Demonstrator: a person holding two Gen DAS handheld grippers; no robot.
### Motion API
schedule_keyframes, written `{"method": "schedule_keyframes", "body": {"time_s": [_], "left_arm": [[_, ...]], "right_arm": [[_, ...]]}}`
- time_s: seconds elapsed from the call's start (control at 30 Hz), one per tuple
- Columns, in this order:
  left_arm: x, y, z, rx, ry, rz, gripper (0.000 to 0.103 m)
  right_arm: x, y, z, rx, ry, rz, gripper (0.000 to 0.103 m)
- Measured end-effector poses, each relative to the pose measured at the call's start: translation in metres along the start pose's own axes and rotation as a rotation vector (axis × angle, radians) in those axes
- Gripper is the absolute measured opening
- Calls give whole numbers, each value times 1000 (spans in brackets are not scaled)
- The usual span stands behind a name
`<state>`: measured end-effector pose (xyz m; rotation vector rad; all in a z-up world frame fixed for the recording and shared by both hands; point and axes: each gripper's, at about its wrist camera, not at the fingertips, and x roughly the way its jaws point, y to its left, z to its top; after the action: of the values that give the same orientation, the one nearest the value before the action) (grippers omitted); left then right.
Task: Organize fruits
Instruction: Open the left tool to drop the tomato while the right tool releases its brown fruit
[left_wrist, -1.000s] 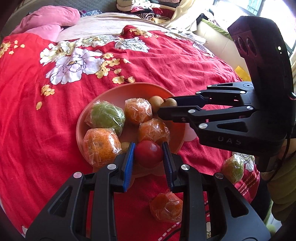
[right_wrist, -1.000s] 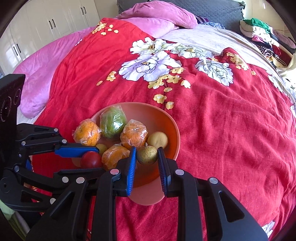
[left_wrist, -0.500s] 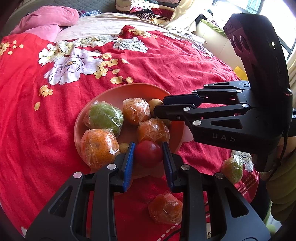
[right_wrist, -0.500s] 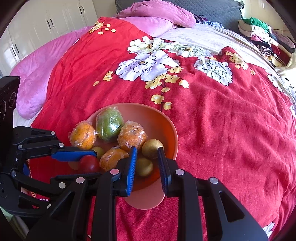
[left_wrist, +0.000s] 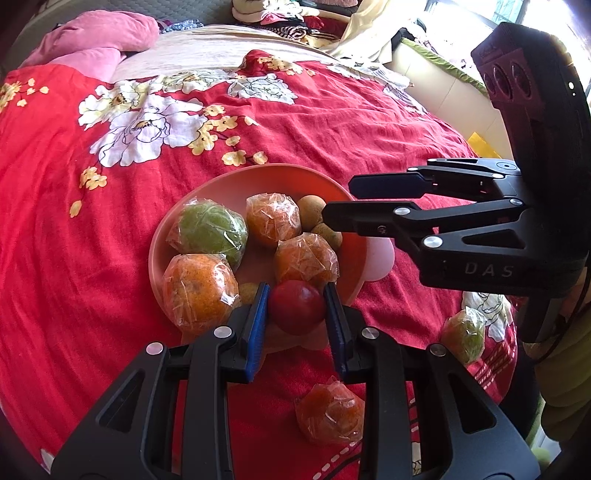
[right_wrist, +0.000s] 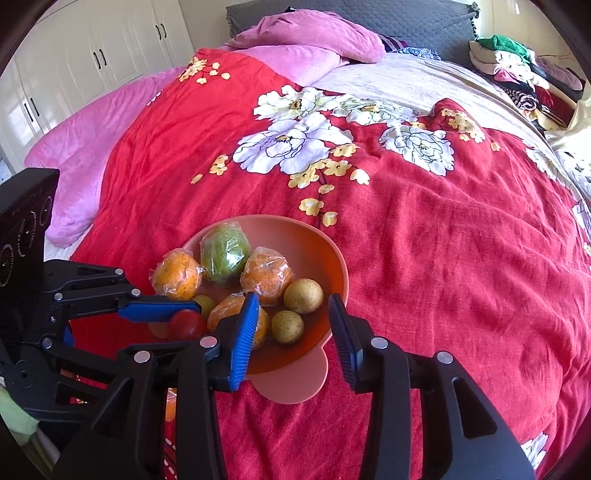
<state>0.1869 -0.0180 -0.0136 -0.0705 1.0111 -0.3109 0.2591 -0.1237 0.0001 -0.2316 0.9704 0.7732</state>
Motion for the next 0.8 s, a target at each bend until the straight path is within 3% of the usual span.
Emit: {"method": "schedule_keyframes", "body": {"time_s": [0.8], "left_arm": [[-20, -5, 0, -1, -34, 25, 41]], "right_arm": [[-32, -2, 0, 28, -63, -8, 60]]}}
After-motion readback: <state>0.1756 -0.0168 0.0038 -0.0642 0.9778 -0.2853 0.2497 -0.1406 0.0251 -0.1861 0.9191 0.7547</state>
